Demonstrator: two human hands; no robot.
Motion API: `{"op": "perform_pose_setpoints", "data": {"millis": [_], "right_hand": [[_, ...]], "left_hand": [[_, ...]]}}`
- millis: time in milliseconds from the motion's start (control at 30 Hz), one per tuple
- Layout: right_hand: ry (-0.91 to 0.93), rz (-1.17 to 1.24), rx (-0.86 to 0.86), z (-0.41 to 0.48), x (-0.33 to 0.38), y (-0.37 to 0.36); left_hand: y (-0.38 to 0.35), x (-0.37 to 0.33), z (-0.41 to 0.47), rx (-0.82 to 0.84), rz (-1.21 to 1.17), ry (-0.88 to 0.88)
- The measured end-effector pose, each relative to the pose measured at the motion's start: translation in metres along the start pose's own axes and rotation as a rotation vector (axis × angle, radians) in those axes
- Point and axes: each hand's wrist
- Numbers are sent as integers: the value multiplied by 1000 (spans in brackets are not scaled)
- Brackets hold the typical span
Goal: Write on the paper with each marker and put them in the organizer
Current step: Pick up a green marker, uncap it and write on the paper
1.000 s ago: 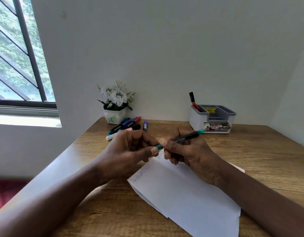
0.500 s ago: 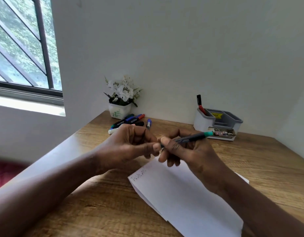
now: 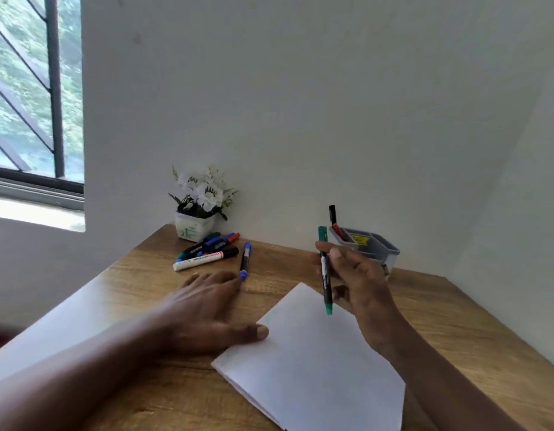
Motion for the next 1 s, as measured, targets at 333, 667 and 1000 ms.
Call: {"op": "perform_pose_setpoints", "data": {"millis": [333,667,1000], "right_hand": [[256,-327,-364,71,26,36],[321,-813,-317,129,14,63],[119,-1508,-94,146,-5,60]], "left_hand": [[-2,7,7,9,100,-53],[3,13,15,63,82,-58],[4,14,17,78,76,-67]]}}
Point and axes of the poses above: each hand's wrist, its own z-axis towards the middle knuckle, its own y-axis out of the back of the hand, x = y × z, and after that the axes turned 3 degrees about x, right-handed
